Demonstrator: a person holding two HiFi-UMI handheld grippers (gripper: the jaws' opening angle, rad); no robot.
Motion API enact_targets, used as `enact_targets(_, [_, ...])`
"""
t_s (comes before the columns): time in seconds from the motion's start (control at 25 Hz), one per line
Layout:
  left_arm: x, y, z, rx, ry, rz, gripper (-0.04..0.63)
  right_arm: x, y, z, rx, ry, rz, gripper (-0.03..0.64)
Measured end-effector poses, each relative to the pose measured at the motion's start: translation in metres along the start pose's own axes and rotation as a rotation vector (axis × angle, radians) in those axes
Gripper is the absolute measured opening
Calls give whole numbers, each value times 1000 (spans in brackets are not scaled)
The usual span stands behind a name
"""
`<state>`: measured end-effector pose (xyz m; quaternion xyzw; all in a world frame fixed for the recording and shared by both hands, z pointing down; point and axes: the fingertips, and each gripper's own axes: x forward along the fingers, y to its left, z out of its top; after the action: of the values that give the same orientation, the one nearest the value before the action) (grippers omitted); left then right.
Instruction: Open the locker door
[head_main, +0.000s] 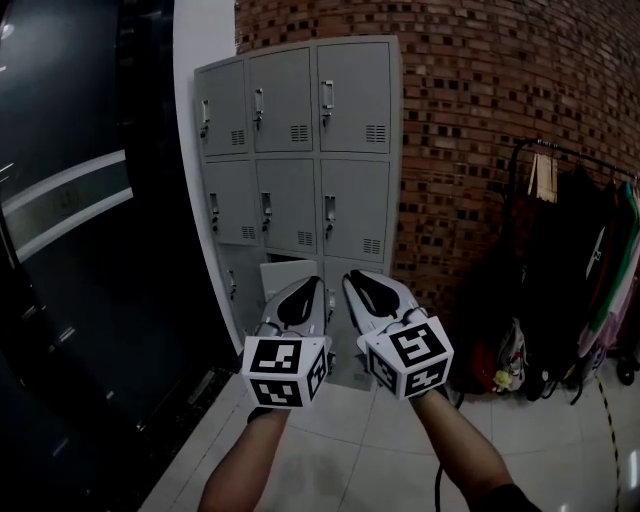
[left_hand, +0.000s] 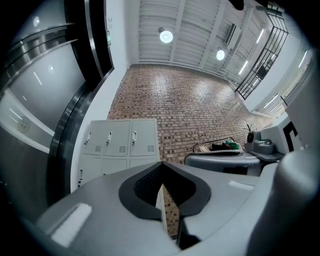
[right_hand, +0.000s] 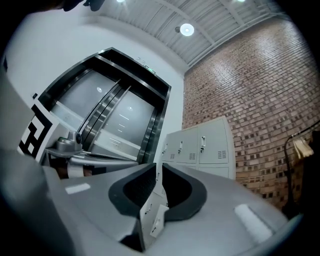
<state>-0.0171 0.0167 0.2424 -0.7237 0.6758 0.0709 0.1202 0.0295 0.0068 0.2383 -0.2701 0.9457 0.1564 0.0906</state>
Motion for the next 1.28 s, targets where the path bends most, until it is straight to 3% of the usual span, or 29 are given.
enact_targets(0.64, [96,57,-41,14,-9,-36,5,103,-51,-39,-27,-47,19,23])
enact_targets(1.28, [306,110,-51,55,-44,-15,5,246,-206,-61,-89,-89,69,32])
